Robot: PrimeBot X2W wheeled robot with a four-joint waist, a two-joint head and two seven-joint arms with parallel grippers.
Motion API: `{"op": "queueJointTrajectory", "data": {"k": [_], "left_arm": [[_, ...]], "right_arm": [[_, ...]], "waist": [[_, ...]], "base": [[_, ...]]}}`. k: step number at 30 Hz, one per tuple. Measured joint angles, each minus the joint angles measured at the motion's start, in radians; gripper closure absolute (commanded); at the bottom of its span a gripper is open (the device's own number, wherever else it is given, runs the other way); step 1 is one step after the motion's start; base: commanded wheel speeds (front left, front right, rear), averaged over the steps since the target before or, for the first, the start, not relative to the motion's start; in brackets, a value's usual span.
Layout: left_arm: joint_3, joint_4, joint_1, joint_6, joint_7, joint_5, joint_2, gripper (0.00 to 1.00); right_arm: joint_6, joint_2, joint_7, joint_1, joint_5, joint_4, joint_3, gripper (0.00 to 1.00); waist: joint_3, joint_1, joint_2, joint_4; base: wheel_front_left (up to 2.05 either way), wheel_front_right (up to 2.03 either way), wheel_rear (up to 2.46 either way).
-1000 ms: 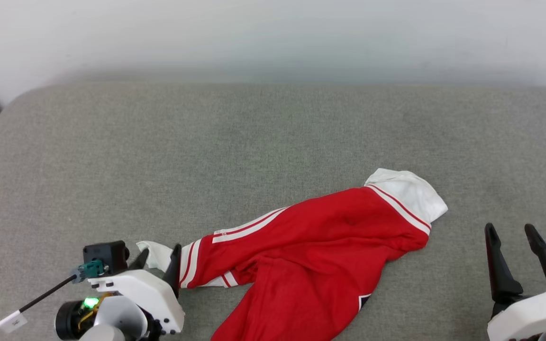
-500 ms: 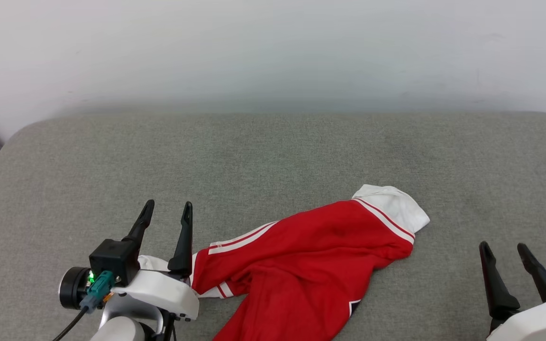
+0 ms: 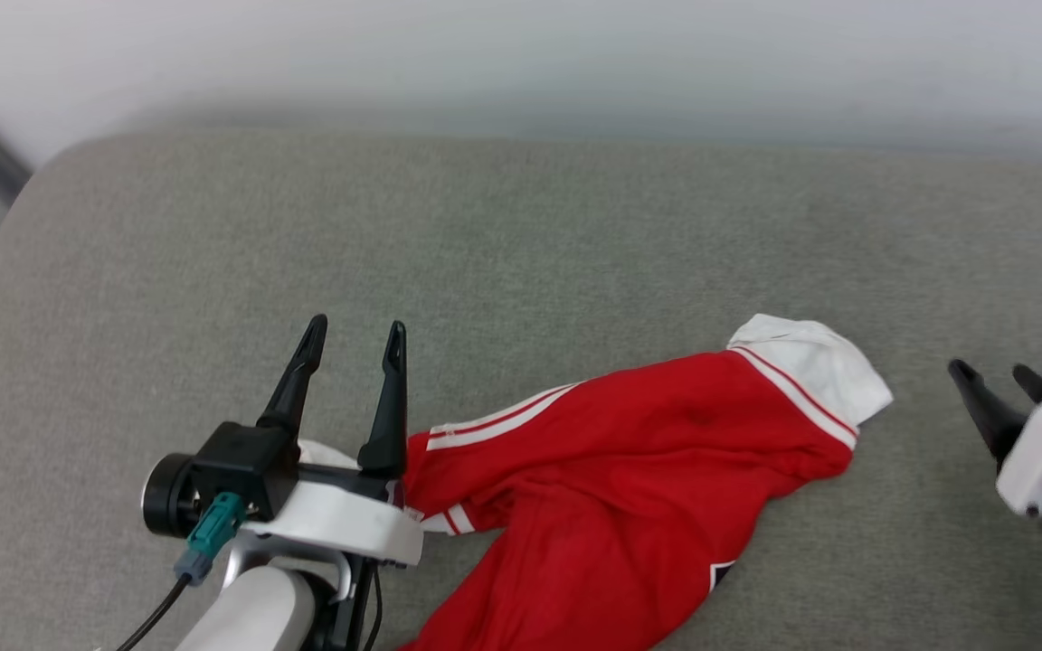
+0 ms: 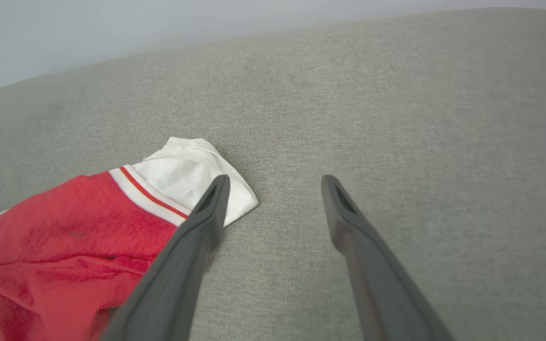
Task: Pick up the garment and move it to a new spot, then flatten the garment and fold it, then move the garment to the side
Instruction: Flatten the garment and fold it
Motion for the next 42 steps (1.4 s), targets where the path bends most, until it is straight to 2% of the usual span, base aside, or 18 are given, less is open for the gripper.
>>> {"op": "queueJointTrajectory", "data": {"k": [8,16,21,22,24,28,33,36,42], "left_arm": [[0.005,0.002,-0.061,-0.022,-0.006,0.019,-0.05,0.0],[0.013,0.012,-0.101,-0.053,-0.006,0.049,-0.093,0.0],[0.025,0.03,-0.101,-0.066,-0.006,0.061,-0.115,0.0],[0.028,0.034,-0.101,-0.069,-0.006,0.062,-0.117,0.0],[0.039,0.046,-0.099,-0.075,-0.006,0.062,-0.117,0.0],[0.058,0.076,-0.09,-0.083,-0.006,0.05,-0.111,0.0],[0.101,0.112,-0.079,-0.102,0.046,-0.007,-0.062,0.0],[0.124,0.124,-0.075,-0.123,0.123,-0.053,-0.015,0.0],[0.156,0.154,-0.063,-0.21,0.333,-0.162,0.123,0.0]], "right_arm": [[0.0,-0.109,0.273,-0.246,0.071,0.101,0.173,0.0],[0.0,-0.171,0.388,-0.384,0.095,0.205,0.339,0.0],[0.001,-0.208,0.452,-0.436,0.128,0.272,0.402,0.0],[0.001,-0.213,0.458,-0.442,0.129,0.278,0.414,0.54],[0.0,-0.22,0.454,-0.448,0.139,0.287,0.425,1.0],[0.0,-0.224,0.39,-0.452,0.149,0.291,0.461,1.0],[0.0,-0.23,0.292,-0.412,0.15,0.262,0.456,1.0],[0.0,-0.24,0.235,-0.362,0.147,0.221,0.429,1.0],[0.0,-0.221,0.177,-0.235,0.145,0.113,0.384,1.0]], "waist": [[0.12,0.0002,0.0,0.058],[0.217,0.0002,0.0,0.116],[0.242,0.0001,0.0,0.143],[0.244,0.0001,0.0,0.147],[0.244,0.0,0.0,0.15],[0.23,0.0001,0.0,0.146],[0.185,0.0002,0.0,0.126],[0.15,0.0001,0.0,0.108],[0.084,0.0001,0.0,0.054]], "base": [[0.0,0.0,0.0],[0.0,0.0,0.0],[0.0,0.0,0.0],[0.0,0.0,0.0],[0.0,0.0,0.0],[0.0,0.0,0.0],[0.0,0.0,0.0],[0.0,0.0,0.0],[0.0,0.0,0.0]]}}
